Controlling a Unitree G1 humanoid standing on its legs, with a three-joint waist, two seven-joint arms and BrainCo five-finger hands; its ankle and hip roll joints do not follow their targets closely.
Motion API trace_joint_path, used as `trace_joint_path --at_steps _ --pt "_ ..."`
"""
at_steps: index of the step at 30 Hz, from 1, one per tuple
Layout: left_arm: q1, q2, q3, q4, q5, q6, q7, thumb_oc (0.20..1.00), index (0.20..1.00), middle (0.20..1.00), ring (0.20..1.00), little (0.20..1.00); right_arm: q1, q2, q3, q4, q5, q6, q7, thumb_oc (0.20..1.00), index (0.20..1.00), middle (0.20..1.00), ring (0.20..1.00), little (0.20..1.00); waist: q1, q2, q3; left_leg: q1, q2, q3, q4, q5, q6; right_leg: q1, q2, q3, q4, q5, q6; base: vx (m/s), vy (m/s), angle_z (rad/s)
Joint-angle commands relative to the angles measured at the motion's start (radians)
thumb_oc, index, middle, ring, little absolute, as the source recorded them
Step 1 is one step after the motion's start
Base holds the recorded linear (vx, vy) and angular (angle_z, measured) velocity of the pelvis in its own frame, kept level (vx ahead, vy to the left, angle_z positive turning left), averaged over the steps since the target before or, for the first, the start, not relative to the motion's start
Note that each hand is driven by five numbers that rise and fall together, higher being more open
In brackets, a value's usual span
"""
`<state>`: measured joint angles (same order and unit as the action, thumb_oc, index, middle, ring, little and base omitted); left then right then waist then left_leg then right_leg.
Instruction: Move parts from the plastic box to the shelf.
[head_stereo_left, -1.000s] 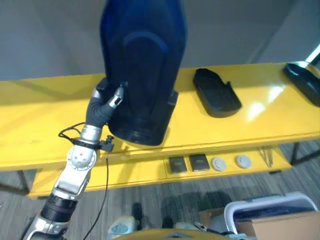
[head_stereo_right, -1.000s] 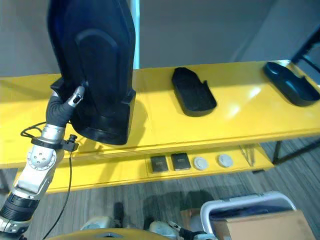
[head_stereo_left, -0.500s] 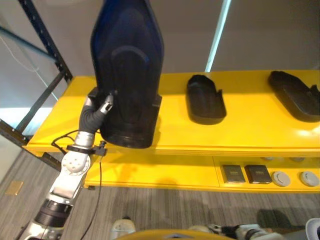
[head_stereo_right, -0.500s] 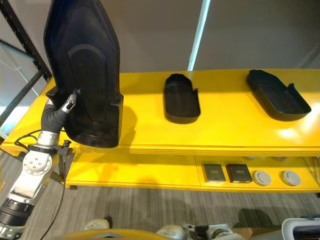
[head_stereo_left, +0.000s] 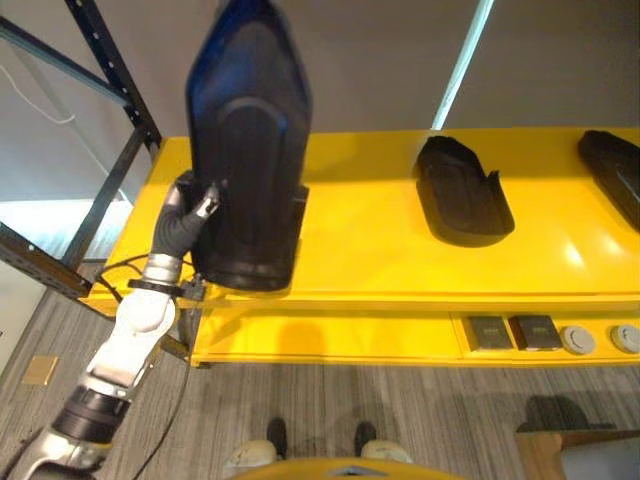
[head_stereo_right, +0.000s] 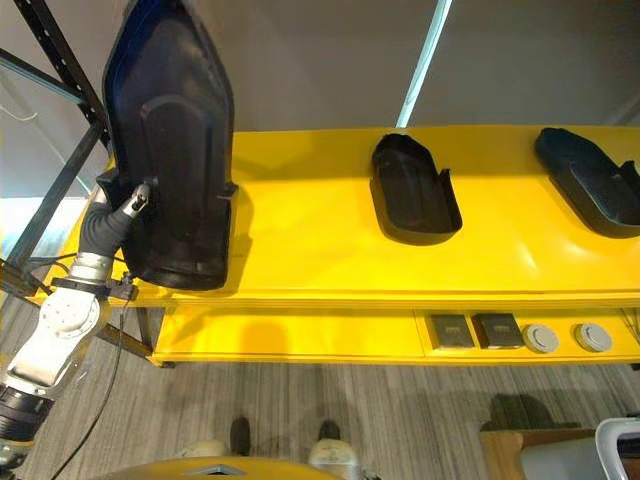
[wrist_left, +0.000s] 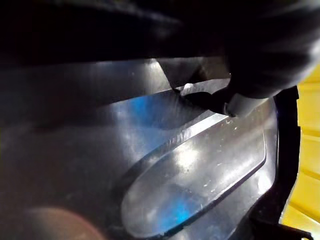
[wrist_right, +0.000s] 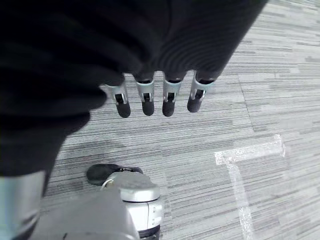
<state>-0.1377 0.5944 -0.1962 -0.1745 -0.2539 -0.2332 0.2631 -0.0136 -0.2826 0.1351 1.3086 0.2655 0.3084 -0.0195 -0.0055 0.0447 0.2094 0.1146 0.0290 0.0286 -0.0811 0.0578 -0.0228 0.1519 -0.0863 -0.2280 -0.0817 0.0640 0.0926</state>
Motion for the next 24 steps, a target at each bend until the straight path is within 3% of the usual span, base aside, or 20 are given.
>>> trace_joint_path --at_steps 1,5,11,14,15,16,18,24 --pt "-0.069 -0.016 0.08 -0.038 -0.044 0.0 0.093 0.2 0.2 0.2 0.2 0.2 -0.019 0.0 0.085 0.021 -0.1 0.022 0.093 1.0 1.0 1.0 1.0 1.0 0.012 -0.019 -0.026 -0.036 -0.022 0.068 -0.006 -0.076 0.016 -0.1 0.015 0.05 0.06 -0.046 -0.002 0.02 -0.073 0.11" --pt "-0.077 -0.053 0.089 0.068 -0.084 -0.009 0.127 0.2 0.2 0.2 0.2 0.2 -0.045 -0.022 0.106 -0.01 0.05 0.06 0.069 1.0 1.0 1.0 1.0 1.0 -0.002 -0.011 -0.012 -0.063 -0.041 0.098 -0.006 -0.073 0.018 -0.112 0.035 0.066 0.017 -0.031 -0.013 0.03 -0.046 0.02" --pt "-0.194 -0.061 0.098 0.239 -0.114 0.043 0.163 0.2 0.2 0.2 0.2 0.2 -0.032 -0.041 0.124 -0.03 -0.02 0.085 0.148 1.0 1.0 1.0 1.0 1.0 -0.048 0.004 0.007 -0.099 -0.045 0.134 -0.006 -0.067 0.011 -0.144 0.053 0.111 -0.002 -0.028 -0.014 0.02 -0.001 -0.16" --pt "-0.268 -0.04 0.1 0.356 -0.178 0.042 0.102 0.2 0.2 0.2 0.2 0.2 -0.033 -0.065 0.126 -0.042 -0.075 0.089 0.168 1.0 1.0 1.0 1.0 1.0 -0.078 0.017 0.028 -0.119 -0.039 0.152 -0.006 -0.061 0.006 -0.174 0.05 0.129 0.002 -0.026 -0.015 -0.04 0.061 -0.27" --pt "-0.338 -0.009 0.102 0.438 -0.23 0.046 0.009 0.2 0.2 0.2 0.2 0.2 -0.033 -0.086 0.128 -0.038 -0.105 0.077 0.196 1.0 1.0 1.0 1.0 1.0 -0.104 0.03 0.048 -0.129 -0.034 0.166 -0.006 -0.058 -0.001 -0.191 0.045 0.145 0.006 -0.026 -0.017 -0.06 0.079 -0.36" --pt "-0.343 -0.007 0.102 0.443 -0.232 0.048 0.005 0.2 0.2 0.2 0.2 0.2 -0.034 -0.087 0.128 -0.038 -0.106 0.076 0.198 1.0 1.0 1.0 1.0 1.0 -0.104 0.031 0.049 -0.129 -0.034 0.167 -0.006 -0.058 -0.001 -0.192 0.045 0.146 0.007 -0.026 -0.017 -0.04 0.086 -0.29" --pt "-0.402 0.038 0.088 0.558 -0.271 0.112 -0.049 0.2 0.2 0.2 0.2 0.2 -0.044 -0.114 0.127 -0.045 -0.138 0.045 0.184 1.0 1.0 1.0 1.0 1.0 -0.131 0.047 0.071 -0.128 -0.026 0.178 -0.006 -0.057 -0.01 -0.199 0.031 0.162 0.01 -0.026 -0.014 0.04 0.085 -0.25" --pt "-0.44 0.09 0.068 0.674 -0.304 0.189 -0.105 0.2 0.2 0.2 0.2 0.2 -0.05 -0.136 0.135 -0.06 -0.167 0.042 0.196 1.0 1.0 1.0 1.0 1.0 -0.154 0.062 0.093 -0.123 -0.016 0.195 -0.006 -0.058 -0.017 -0.207 0.014 0.168 0.011 -0.024 -0.009 0.02 0.038 -0.15"
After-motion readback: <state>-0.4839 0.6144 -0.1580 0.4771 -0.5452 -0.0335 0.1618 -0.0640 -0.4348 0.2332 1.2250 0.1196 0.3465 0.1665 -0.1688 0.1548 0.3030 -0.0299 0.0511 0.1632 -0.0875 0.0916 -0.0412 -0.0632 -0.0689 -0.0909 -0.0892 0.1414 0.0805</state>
